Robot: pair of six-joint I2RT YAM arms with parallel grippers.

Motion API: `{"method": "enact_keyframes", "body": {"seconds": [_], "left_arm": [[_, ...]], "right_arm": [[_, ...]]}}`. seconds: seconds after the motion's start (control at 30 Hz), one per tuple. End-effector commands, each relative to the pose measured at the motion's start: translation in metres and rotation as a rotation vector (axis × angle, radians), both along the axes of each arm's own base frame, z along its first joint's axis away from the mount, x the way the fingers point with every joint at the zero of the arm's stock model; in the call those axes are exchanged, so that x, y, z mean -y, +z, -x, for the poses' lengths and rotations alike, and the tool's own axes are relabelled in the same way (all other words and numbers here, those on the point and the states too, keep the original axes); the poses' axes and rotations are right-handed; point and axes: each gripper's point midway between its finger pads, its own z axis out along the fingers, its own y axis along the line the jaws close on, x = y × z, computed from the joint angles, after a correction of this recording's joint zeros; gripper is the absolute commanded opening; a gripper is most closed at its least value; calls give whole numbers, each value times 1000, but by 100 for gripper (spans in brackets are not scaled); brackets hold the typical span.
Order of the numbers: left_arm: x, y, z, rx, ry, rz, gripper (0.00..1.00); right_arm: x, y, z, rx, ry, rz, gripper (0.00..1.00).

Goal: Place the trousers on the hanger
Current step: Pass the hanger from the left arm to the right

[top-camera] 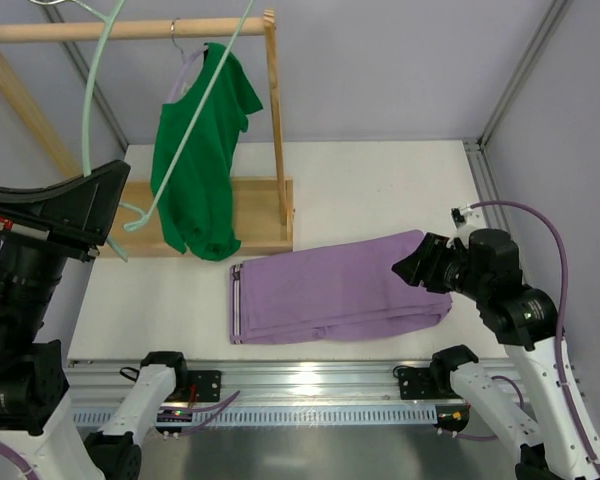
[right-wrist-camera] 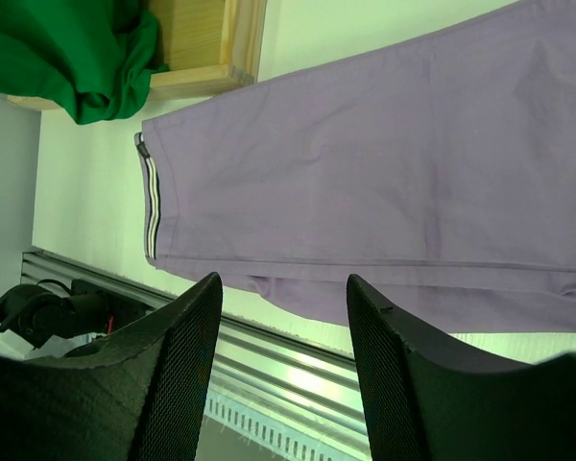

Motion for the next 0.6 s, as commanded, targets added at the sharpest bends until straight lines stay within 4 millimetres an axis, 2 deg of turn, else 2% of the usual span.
{"method": "enact_keyframes", "body": {"seconds": [0.0, 0.1, 0.2, 0.23, 0.3, 0.33, 0.43, 0.47, 0.53, 0.57], "left_arm": [[18, 32, 27, 153, -136, -8, 1], [19, 32, 19, 142, -153, 17, 1], [20, 30, 2, 113, -175, 36, 1], [21, 25, -15, 73, -189, 57, 0], [21, 23, -32, 49, -192, 68, 1], [20, 21, -50, 20, -187, 79, 1], [19, 24, -74, -1, -176, 80, 0], [19, 29, -87, -1, -169, 72, 1], [17, 37, -100, 2, -154, 74, 1], [19, 49, -105, 27, -159, 74, 1]], "right_arm": [[0, 26, 1, 58, -11, -31, 58], [0, 37, 3, 74, -9, -33, 58], [3, 48, 3, 99, -24, -32, 58], [4, 59, 4, 125, -26, -39, 58], [6, 76, 4, 164, -41, -52, 58], [6, 81, 4, 174, -45, -56, 58], [6, 94, -1, 193, -54, -63, 58], [5, 96, -4, 194, -51, -61, 58], [4, 96, -9, 191, -47, -56, 58], [2, 96, -11, 193, -43, -55, 58]]}}
